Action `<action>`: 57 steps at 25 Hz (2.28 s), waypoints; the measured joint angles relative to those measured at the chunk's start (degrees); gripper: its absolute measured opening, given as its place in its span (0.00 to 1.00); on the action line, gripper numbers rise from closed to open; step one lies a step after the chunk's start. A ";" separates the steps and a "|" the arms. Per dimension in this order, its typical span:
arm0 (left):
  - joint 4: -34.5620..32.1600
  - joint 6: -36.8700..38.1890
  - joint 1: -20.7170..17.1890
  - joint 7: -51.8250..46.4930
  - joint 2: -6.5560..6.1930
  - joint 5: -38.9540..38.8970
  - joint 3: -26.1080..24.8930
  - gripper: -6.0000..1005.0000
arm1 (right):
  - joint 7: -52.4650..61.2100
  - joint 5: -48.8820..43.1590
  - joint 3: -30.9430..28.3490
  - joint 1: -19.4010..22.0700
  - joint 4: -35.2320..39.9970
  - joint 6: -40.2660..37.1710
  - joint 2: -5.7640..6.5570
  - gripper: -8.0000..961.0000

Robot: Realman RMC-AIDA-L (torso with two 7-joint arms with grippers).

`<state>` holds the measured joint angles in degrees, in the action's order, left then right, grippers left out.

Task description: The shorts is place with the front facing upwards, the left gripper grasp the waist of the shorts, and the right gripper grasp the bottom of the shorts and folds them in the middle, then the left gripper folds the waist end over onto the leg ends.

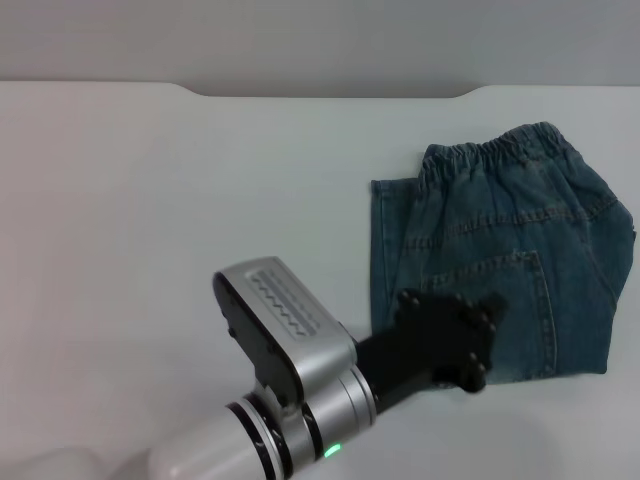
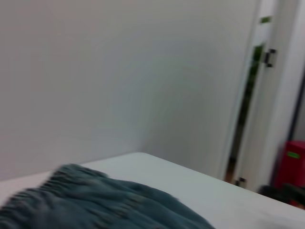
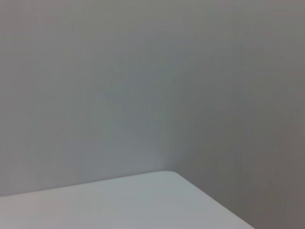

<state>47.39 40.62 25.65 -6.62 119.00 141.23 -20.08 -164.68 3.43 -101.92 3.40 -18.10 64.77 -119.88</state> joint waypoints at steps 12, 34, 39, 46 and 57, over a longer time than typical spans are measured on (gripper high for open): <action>-4.55 0.95 5.63 -3.78 0.08 -0.22 5.47 0.00 | 0.07 0.00 0.04 -0.73 0.00 0.18 0.00 0.01; -5.09 0.08 14.09 -7.54 0.08 4.39 7.39 0.00 | 3.14 0.09 4.75 -0.35 0.54 4.31 0.00 0.01; -5.68 -3.27 14.36 -7.53 0.08 4.05 5.06 0.00 | 3.14 0.09 5.51 -0.29 0.46 4.36 0.00 0.01; -8.13 -5.56 14.76 -8.15 0.09 3.96 2.64 0.00 | 3.20 0.10 7.23 -0.20 0.44 6.31 0.00 0.01; -11.86 -9.10 15.58 -8.48 0.10 3.90 -0.19 0.00 | 5.50 -0.35 10.70 0.12 0.29 9.95 0.03 0.01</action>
<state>35.53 31.52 41.24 -15.10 119.10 145.13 -20.27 -159.18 3.08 -91.22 3.52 -17.82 74.72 -119.85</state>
